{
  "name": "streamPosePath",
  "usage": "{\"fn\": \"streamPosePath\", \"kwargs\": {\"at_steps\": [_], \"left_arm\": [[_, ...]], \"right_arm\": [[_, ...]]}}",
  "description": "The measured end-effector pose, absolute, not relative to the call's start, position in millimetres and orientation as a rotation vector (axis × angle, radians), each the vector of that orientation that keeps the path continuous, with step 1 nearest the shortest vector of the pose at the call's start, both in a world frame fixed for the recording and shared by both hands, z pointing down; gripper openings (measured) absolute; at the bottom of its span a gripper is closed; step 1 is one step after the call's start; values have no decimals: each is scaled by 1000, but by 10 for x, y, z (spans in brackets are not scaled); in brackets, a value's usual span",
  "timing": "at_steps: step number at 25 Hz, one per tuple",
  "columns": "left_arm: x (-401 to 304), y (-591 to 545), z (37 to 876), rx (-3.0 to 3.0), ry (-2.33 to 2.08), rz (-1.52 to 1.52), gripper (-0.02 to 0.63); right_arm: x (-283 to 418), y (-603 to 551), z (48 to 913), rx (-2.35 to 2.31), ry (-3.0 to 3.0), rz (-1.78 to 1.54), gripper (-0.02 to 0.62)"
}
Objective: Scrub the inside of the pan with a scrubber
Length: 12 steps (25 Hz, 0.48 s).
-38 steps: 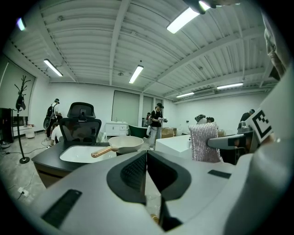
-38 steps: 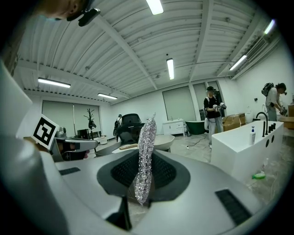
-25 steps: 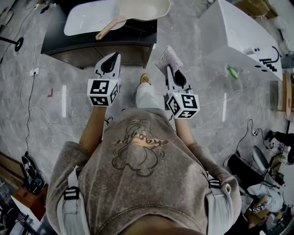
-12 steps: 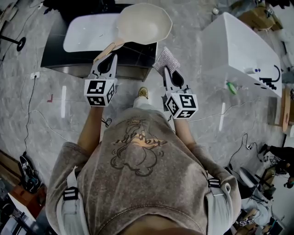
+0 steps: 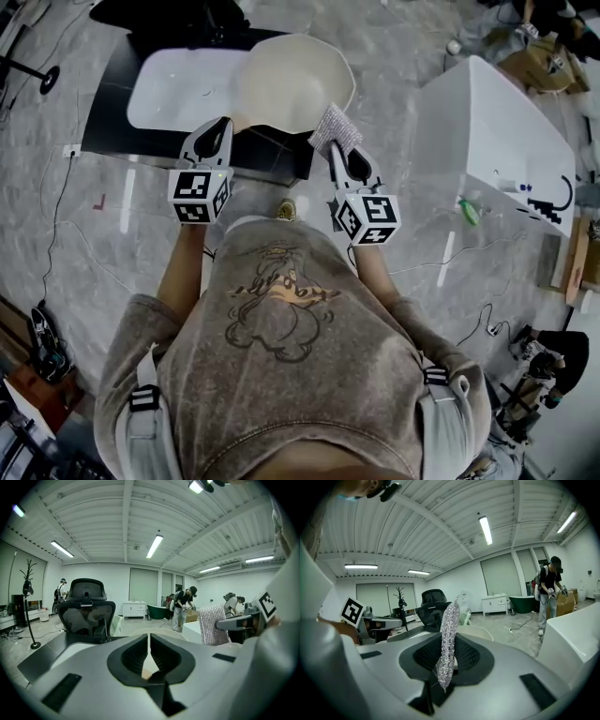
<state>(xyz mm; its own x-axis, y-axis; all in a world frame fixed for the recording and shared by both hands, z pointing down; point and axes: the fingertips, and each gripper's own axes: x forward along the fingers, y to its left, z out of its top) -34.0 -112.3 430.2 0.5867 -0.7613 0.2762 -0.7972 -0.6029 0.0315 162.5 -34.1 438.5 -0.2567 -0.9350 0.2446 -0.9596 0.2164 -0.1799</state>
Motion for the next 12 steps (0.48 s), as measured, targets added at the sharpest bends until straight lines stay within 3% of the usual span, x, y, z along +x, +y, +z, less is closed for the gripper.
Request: {"fn": "streamPosePath", "kwargs": {"at_steps": [8,12], "left_arm": [[-272,-1459,4426,2675,-1218,444,24],[-184,-1588,4547,2686,-1110,531,154]], "right_arm": [[1622,-755,4457,1855,-2366,477,75],[1595,-940,4483,1865,-2360,490,75]]}}
